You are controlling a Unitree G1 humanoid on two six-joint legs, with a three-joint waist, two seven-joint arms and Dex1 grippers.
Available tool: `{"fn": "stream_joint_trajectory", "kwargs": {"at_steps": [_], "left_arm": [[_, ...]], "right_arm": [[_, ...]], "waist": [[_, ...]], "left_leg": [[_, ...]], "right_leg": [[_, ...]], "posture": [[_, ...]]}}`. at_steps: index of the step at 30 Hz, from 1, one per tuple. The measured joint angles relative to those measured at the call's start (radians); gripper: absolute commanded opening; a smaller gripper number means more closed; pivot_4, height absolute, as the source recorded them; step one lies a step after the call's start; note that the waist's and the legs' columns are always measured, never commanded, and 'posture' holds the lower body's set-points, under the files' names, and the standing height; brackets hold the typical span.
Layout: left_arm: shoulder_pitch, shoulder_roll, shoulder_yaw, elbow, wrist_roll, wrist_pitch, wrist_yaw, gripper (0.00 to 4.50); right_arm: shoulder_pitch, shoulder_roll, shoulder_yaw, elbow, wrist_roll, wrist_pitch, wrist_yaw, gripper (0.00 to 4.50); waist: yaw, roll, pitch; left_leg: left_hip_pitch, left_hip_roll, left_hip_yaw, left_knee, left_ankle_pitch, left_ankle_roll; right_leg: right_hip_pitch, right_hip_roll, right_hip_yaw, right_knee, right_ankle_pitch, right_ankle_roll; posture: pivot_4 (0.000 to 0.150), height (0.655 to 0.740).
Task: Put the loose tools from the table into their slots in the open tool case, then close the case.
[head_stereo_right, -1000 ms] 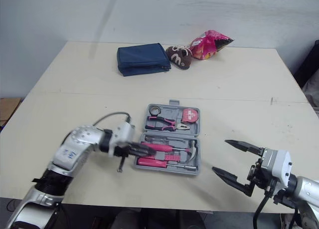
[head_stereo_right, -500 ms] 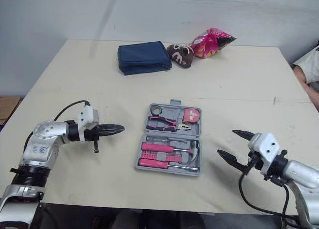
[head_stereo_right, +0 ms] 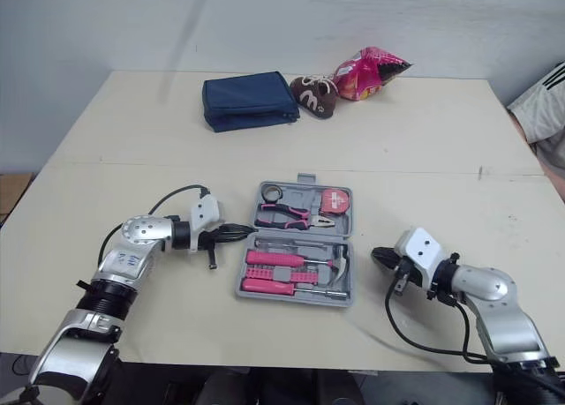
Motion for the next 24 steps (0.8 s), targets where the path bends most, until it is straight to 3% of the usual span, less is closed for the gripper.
{"fn": "stream_joint_trajectory", "kwargs": {"at_steps": [13, 24], "left_arm": [[0.049, -0.004, 0.004, -0.08, -0.006, 0.044, -0.009, 0.0], [0.183, 0.075, 0.011, -0.306, -0.039, 0.165, -0.05, 0.0]], "right_arm": [[-0.129, 0.107, 0.086, 0.097, -0.051, -0.061, -0.01, 0.04], [-0.008, 0.104, 0.086, -0.119, -0.036, 0.087, -0.007, 0.04]], "waist": [[-0.001, 0.0, 0.0], [-0.003, 0.0, 0.0]], "left_leg": [[0.0, 0.001, 0.001, 0.001, 0.0, 0.0], [0.0, 0.002, 0.002, -0.002, 0.0, -0.001]], "right_leg": [[-0.001, 0.0, 0.001, 0.001, 0.0, 0.0], [-0.002, 0.001, 0.002, 0.0, 0.0, 0.0]], "posture": [[0.15, 0.74], [0.15, 0.74]]}}
